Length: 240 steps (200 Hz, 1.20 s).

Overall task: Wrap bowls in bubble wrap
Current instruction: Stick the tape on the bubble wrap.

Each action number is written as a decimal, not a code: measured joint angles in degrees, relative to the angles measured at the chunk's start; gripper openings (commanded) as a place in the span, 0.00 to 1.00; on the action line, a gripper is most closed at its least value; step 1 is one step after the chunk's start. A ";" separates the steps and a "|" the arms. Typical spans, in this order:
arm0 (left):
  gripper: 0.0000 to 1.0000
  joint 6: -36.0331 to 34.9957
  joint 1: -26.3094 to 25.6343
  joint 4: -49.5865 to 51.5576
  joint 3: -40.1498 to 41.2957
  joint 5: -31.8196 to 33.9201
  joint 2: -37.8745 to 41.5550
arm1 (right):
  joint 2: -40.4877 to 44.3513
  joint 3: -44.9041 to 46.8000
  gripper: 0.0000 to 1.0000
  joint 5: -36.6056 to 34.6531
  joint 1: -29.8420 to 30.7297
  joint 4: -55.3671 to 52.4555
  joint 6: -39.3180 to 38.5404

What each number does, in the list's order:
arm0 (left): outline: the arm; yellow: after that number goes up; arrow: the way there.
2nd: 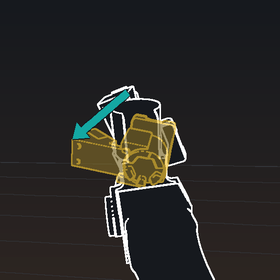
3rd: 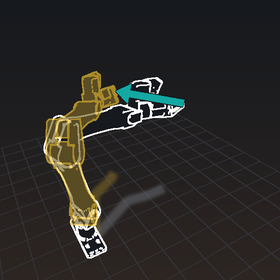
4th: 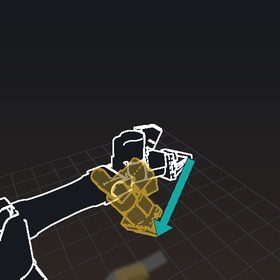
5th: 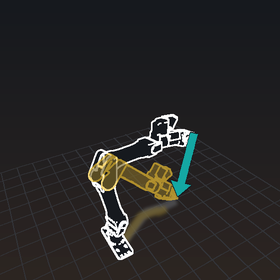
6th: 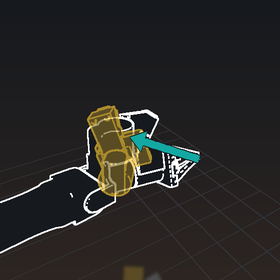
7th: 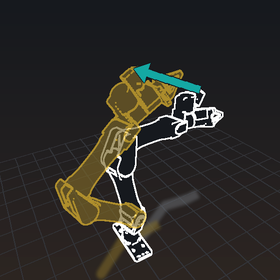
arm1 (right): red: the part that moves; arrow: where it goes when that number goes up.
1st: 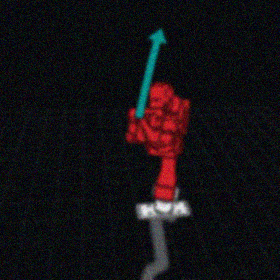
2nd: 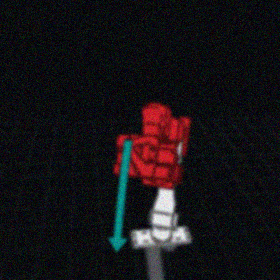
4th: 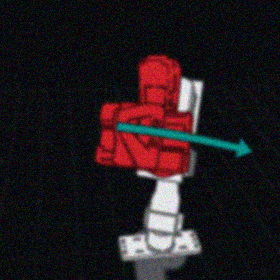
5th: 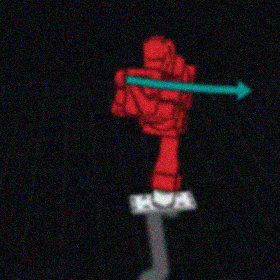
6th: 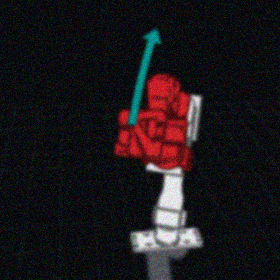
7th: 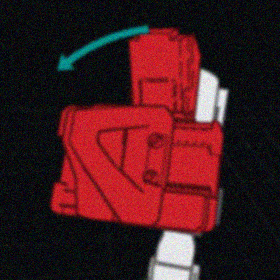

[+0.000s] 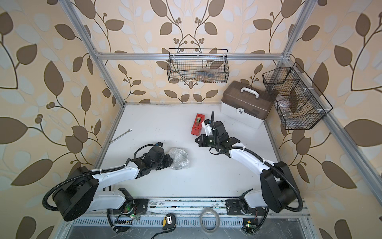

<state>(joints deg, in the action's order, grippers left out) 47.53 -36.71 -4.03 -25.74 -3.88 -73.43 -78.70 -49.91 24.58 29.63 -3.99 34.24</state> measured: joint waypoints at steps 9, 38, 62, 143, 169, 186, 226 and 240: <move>0.00 0.04 0.00 0.00 0.00 0.00 0.00 | 1.16 0.92 0.00 0.55 2.27 1.14 1.40; 0.00 1.27 -0.11 -0.42 0.24 0.09 0.00 | 2.29 5.46 0.00 -0.39 10.19 6.93 7.74; 0.00 3.63 -1.11 -1.33 0.83 1.40 0.20 | 1.95 8.66 0.00 -3.06 16.09 12.66 13.66; 0.00 9.75 -2.73 -3.08 4.42 4.61 3.63 | -5.44 10.88 0.00 -11.08 22.62 27.89 24.39; 0.00 9.99 -2.73 -2.84 4.59 4.87 3.93 | -9.68 10.93 0.00 -11.06 22.36 31.19 25.18; 0.00 10.14 -2.73 -3.08 4.74 4.94 3.93 | -11.91 10.93 0.00 -11.02 22.08 33.09 25.59; 0.00 10.16 -2.73 -3.30 4.81 4.94 3.93 | -16.44 11.04 0.00 -10.62 21.07 38.34 26.43; 0.00 10.16 -2.73 -3.32 4.85 4.94 3.93 | -18.10 11.08 0.00 -10.45 20.85 40.22 27.10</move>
<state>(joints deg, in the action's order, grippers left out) 57.69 -39.44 -7.35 -20.88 1.06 -69.49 -96.79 -38.83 14.13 50.48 36.23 61.34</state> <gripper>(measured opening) 0.113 0.049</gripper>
